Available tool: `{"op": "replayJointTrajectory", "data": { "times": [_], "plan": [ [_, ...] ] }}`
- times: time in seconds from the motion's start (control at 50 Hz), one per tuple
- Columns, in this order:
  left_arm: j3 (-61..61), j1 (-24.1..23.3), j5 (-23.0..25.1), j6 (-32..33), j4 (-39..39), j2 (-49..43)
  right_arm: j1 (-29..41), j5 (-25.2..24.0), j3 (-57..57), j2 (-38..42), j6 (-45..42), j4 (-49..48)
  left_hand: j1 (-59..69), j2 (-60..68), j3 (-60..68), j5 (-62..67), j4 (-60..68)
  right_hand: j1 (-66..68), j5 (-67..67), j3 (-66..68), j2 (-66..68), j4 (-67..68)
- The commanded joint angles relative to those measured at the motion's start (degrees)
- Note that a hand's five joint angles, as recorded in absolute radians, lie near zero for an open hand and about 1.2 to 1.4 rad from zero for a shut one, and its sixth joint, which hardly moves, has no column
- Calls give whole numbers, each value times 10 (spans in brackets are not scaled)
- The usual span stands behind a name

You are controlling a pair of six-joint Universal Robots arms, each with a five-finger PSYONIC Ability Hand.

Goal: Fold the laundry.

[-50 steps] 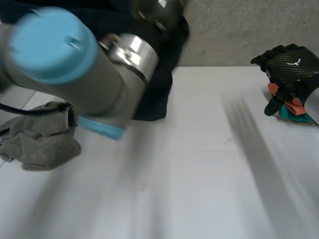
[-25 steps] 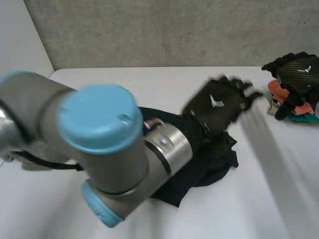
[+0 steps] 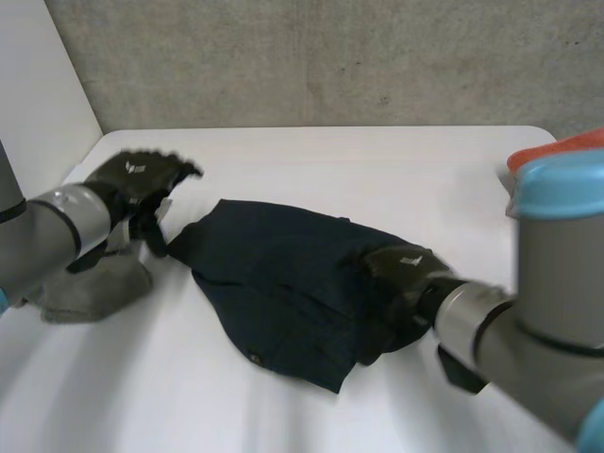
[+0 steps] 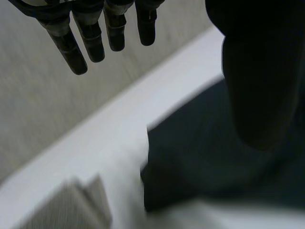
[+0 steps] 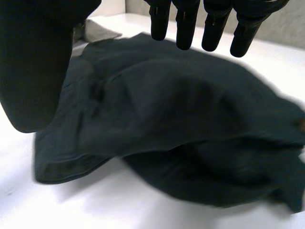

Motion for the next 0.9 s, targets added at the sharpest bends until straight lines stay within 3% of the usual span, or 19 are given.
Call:
{"op": "replayJointTrajectory", "data": {
  "times": [0.02,0.18,0.3,0.32,0.38,0.44,0.46,0.5,0.52,0.6,0.7,0.78,0.9],
  "plan": [
    [14,63,67,121,-39,-110,84,92,-33,102,77,-34,-8,-18,-20,-25,-15,-27,-11,-12,-20,-11],
    [48,48,66,103,59,-190,150,224,-74,181,83,-84,1,-9,-11,-17,-6,14,29,28,20,29],
    [62,24,37,76,163,-233,165,246,-81,191,72,-111,108,99,96,91,102,150,165,164,157,165],
    [66,18,26,73,183,-245,167,242,-80,189,72,-115,139,129,127,121,132,245,260,259,252,260],
    [71,11,18,74,192,-261,170,237,-78,183,70,-116,151,141,139,133,144,337,352,351,343,352],
    [81,2,13,76,192,-274,168,232,-74,168,68,-118,285,275,273,267,278,508,523,522,515,523],
    [89,0,10,80,192,-277,166,227,-72,160,66,-122,453,444,441,436,447,612,627,626,618,627],
    [95,-1,9,85,192,-276,163,221,-70,149,59,-125,664,655,652,647,657,660,675,674,667,675],
    [98,-1,6,88,192,-272,161,219,-70,144,54,-126,692,682,680,674,685,660,675,674,667,675],
    [91,-3,-40,85,191,-212,143,207,-74,113,-1,-126,692,682,680,675,685,660,675,674,667,675],
    [55,-12,-89,41,183,-65,81,186,-100,53,-143,-121,692,682,680,675,685,660,675,674,667,675],
    [30,-20,-87,-5,166,56,27,148,-136,1,-253,-110,692,682,680,675,685,660,675,674,667,675],
    [18,-32,-75,-37,96,175,-43,64,-204,-42,-323,-96,692,682,680,675,685,660,675,674,667,675]
  ]
}}
